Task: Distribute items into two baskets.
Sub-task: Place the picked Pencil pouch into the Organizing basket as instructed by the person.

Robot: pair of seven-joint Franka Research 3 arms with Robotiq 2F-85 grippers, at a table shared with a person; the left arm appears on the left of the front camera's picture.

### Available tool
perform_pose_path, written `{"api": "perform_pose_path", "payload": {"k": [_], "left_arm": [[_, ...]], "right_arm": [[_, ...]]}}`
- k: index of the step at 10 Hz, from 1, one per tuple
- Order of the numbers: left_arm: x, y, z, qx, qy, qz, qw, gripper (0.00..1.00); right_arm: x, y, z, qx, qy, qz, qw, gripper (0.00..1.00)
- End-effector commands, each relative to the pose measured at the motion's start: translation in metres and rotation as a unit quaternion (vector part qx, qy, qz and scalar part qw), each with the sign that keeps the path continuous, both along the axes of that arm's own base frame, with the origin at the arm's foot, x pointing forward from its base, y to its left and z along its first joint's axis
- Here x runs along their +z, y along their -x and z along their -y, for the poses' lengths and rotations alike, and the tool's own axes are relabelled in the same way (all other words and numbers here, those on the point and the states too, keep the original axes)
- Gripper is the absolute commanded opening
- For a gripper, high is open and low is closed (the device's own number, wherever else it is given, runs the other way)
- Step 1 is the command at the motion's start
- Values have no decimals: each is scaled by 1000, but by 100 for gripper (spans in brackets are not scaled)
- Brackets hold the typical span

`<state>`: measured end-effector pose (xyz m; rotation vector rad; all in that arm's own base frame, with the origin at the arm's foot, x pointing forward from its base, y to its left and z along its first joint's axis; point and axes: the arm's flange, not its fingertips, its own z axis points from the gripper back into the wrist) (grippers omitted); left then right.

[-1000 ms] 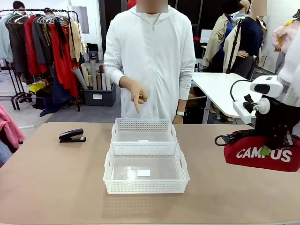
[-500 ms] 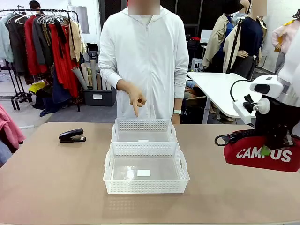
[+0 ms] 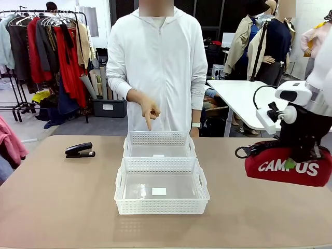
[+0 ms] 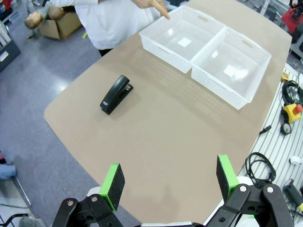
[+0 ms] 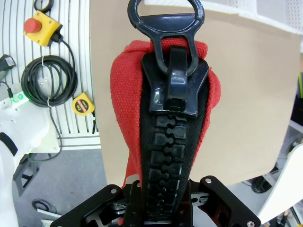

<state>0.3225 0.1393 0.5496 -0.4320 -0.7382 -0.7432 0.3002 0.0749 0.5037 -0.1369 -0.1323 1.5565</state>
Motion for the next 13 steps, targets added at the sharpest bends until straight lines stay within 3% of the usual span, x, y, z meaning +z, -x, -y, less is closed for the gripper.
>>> {"api": "perform_pose_path", "payload": {"k": [1, 9, 13], "left_arm": [[1, 1, 0, -5, 5, 5, 1000, 100], [1, 1, 0, -5, 5, 5, 1000, 100], [1, 1, 0, -5, 5, 5, 1000, 100]], "right_arm": [[6, -15, -18, 5, -18, 15, 1000, 0], [29, -85, -84, 37, 15, 41, 998, 0], [31, -113, -112, 47, -8, 44, 998, 0]]}}
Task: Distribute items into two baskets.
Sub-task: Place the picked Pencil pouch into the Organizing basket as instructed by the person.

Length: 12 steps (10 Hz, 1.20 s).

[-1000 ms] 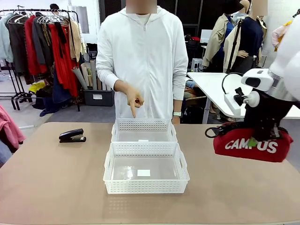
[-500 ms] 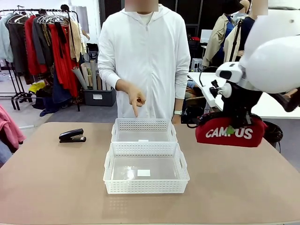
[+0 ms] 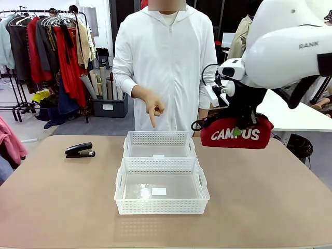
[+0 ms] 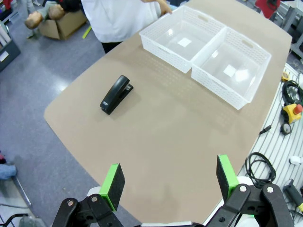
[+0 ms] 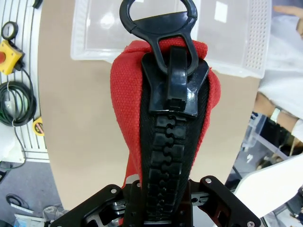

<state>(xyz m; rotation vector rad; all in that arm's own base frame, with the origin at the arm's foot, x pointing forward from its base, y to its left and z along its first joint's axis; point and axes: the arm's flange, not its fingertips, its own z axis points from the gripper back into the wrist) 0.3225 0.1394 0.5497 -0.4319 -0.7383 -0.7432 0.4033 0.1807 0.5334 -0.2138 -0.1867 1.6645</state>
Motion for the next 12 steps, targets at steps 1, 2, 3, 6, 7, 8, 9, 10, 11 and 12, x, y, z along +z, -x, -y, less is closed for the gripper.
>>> {"api": "perform_pose_path", "payload": {"k": [1, 2, 3, 6, 7, 8, 9, 10, 11, 12], "left_arm": [[0, 1, 0, -5, 5, 5, 1000, 100], [0, 1, 0, -5, 5, 5, 1000, 100], [0, 1, 0, -5, 5, 5, 1000, 100], [0, 1, 0, -5, 5, 5, 1000, 100], [0, 1, 0, -5, 5, 5, 1000, 100], [0, 1, 0, -5, 5, 5, 1000, 100], [0, 1, 0, -5, 5, 5, 1000, 100], [0, 1, 0, -5, 5, 5, 1000, 100], [0, 1, 0, -5, 5, 5, 1000, 100], [0, 1, 0, -5, 5, 5, 1000, 100]], "right_arm": [[-1, -18, -14, -5, -25, 5, 1000, 0], [-3, -27, -21, -1, -30, 7, 1000, 0], [-3, -36, -30, 4, -27, 11, 1000, 0], [-8, -67, -58, 17, -16, 14, 1000, 0], [-13, -78, -69, 24, -19, 11, 999, 0], [-19, -86, -79, 28, -15, 6, 999, 0], [-26, -94, -90, 33, -13, 1, 999, 0], [-32, -103, -100, 38, -15, -1, 999, 0], [-38, -112, -110, 41, -12, 2, 999, 0], [-43, -124, -121, 48, -15, 8, 999, 0]]}}
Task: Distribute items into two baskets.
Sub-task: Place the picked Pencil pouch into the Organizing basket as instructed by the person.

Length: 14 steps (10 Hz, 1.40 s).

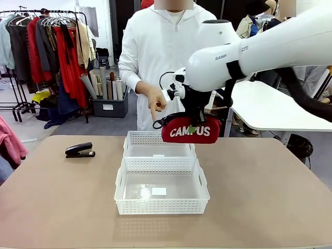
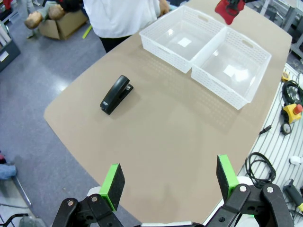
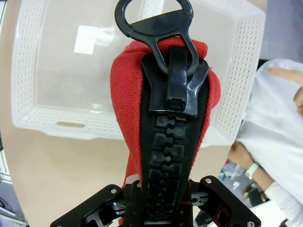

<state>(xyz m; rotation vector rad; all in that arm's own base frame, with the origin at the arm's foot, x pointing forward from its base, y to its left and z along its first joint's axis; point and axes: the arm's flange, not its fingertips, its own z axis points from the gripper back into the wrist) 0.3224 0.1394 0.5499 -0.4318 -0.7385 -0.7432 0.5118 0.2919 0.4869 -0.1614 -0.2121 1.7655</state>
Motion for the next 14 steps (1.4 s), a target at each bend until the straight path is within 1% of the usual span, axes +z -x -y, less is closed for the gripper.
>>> {"api": "perform_pose_path", "payload": {"k": [1, 3, 4, 5, 7, 8, 10, 11, 12, 13, 14], "left_arm": [[0, 1, 0, -5, 5, 5, 1000, 100], [0, 1, 0, -5, 5, 5, 1000, 100], [0, 1, 0, -5, 5, 5, 1000, 100], [0, 1, 0, -5, 5, 5, 1000, 100], [0, 1, 0, -5, 5, 5, 1000, 100], [0, 1, 0, -5, 5, 5, 1000, 100], [0, 1, 0, -5, 5, 5, 1000, 100], [0, 1, 0, -5, 5, 5, 1000, 100], [0, 1, 0, -5, 5, 5, 1000, 100], [0, 1, 0, -5, 5, 5, 1000, 100], [0, 1, 0, -5, 5, 5, 1000, 100]], "right_arm": [[-2, -26, -18, 1, -4, 19, 1000, 0], [-19, -42, -34, 14, -2, 15, 1000, 0], [-26, -49, -42, 26, 6, 18, 999, 0], [-31, -57, -50, 39, 13, 29, 999, 0], [-40, -72, -62, 63, 20, 34, 997, 0], [-47, -75, -68, 70, 13, 33, 997, 0], [-61, -81, -75, 67, 7, 35, 997, 0], [-68, -84, -76, 51, 3, 32, 998, 0], [-77, -85, -79, 46, 1, 22, 999, 0], [-86, -87, -81, 45, 2, 22, 999, 0], [-87, -86, -81, 43, 5, 43, 998, 0]]}}
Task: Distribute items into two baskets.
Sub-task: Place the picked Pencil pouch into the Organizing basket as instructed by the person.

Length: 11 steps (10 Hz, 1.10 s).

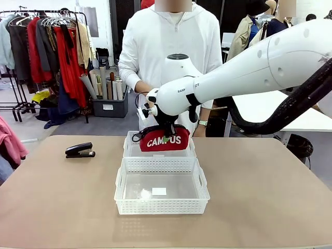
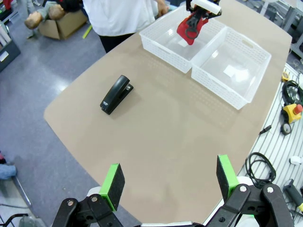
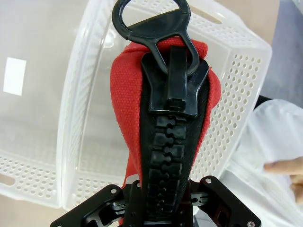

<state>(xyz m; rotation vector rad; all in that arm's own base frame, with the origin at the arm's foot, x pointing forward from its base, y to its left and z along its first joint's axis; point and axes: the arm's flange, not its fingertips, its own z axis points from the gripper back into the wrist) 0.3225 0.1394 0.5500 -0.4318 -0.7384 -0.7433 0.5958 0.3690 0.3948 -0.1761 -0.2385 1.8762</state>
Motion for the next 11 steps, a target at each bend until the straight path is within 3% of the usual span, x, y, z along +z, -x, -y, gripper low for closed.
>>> {"api": "perform_pose_path", "payload": {"k": [1, 4, 11], "left_arm": [[0, 1, 0, -5, 5, 5, 1000, 100], [0, 1, 0, -5, 5, 5, 1000, 100], [0, 1, 0, -5, 5, 5, 1000, 100]], "right_arm": [[5, -3, -3, -12, -5, 25, 1000, 0], [-1, -1, -1, -3, -6, 4, 1000, 0], [-11, -10, 0, -4, -10, -1, 1000, 0]]}}
